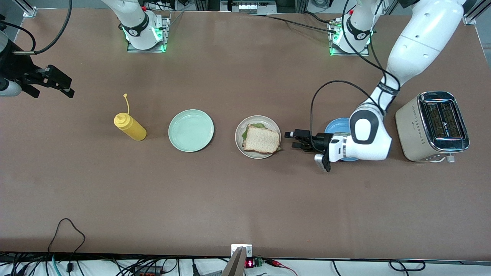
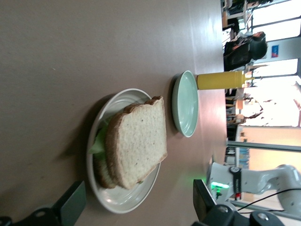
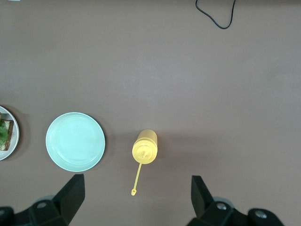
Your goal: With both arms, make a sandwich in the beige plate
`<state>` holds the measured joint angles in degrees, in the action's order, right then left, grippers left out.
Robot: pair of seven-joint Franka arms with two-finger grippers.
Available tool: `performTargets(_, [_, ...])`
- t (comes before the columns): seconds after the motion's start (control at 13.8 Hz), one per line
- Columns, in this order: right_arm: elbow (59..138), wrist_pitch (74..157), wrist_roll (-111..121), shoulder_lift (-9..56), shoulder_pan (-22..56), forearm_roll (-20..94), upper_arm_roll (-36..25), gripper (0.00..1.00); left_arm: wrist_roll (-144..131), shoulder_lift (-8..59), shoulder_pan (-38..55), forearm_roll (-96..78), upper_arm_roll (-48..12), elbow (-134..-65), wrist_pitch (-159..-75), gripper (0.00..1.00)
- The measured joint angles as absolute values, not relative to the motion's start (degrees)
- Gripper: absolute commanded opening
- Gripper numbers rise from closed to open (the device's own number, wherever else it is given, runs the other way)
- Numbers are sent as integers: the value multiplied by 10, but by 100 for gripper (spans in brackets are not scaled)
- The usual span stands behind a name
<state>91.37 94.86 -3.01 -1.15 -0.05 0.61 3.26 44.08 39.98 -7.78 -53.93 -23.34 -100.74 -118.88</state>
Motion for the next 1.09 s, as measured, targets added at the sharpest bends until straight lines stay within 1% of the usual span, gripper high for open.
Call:
performTargets(0.15, [914, 949, -30, -11, -1, 6, 33, 100, 436, 379, -85, -481, -230, -1007, -1184, 100])
performTargets(0.29, [914, 949, -30, -11, -2, 6, 33, 100, 415, 356, -93, -411, -227, -1004, -1157, 100])
performTargets(0.51, [913, 949, -30, -12, -2, 6, 33, 100, 361, 330, -108, -285, -224, -980, -1080, 100])
performTargets(0.87, [913, 949, -30, -11, -3, 6, 33, 100, 236, 308, -116, -132, -224, -929, -962, 100])
performTargets(1.09, [913, 949, -30, -12, -3, 6, 33, 100, 118, 291, -109, -65, -229, -873, -867, 100])
